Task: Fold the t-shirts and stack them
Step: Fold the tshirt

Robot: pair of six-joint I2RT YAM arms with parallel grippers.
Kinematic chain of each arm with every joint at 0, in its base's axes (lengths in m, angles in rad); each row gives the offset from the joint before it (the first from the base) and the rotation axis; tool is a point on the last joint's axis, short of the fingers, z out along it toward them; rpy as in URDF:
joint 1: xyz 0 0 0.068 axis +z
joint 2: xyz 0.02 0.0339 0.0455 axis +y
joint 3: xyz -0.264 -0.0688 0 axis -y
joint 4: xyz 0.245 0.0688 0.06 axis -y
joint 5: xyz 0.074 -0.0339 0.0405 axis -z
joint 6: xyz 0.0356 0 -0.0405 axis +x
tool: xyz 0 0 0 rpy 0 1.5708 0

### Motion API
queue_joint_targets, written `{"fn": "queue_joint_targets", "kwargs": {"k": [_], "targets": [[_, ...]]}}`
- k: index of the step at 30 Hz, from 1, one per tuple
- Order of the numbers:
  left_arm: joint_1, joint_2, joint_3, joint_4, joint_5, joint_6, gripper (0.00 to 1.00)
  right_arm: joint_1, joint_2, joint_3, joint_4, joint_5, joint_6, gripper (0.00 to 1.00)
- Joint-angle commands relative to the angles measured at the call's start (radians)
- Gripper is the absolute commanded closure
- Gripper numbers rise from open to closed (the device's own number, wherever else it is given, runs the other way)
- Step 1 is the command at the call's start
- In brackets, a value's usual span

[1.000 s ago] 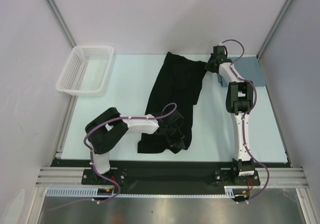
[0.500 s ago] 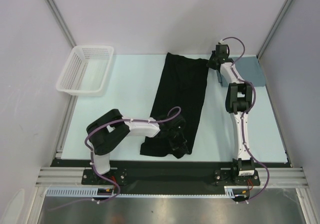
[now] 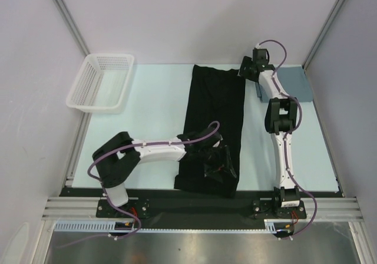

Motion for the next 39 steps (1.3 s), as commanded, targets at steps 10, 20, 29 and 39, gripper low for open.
{"fn": "queue_joint_targets", "kwargs": {"k": [10,20,29,39], "targets": [[0.14,-0.445,0.144,-0.402,-0.109,0.552,0.29,-0.004,-0.581,-0.286,-0.454,0.048,0.021,0.23],[0.548,-0.826,-0.419,-0.307,0.032,0.49,0.36,0.287,-1.267,-1.236,-0.322,-0.173,0.222,0.27],[0.551,-0.855,-0.585,-0.29,0.046,0.497,0.32,0.695,-1.787,-1.777,-0.274,-0.185,0.617,0.4],[0.516,-0.868,-0.702,-0.215,0.062,0.465,0.29,0.883,-1.93,-1.994,-0.332,-0.036,0.874,0.38]]}}
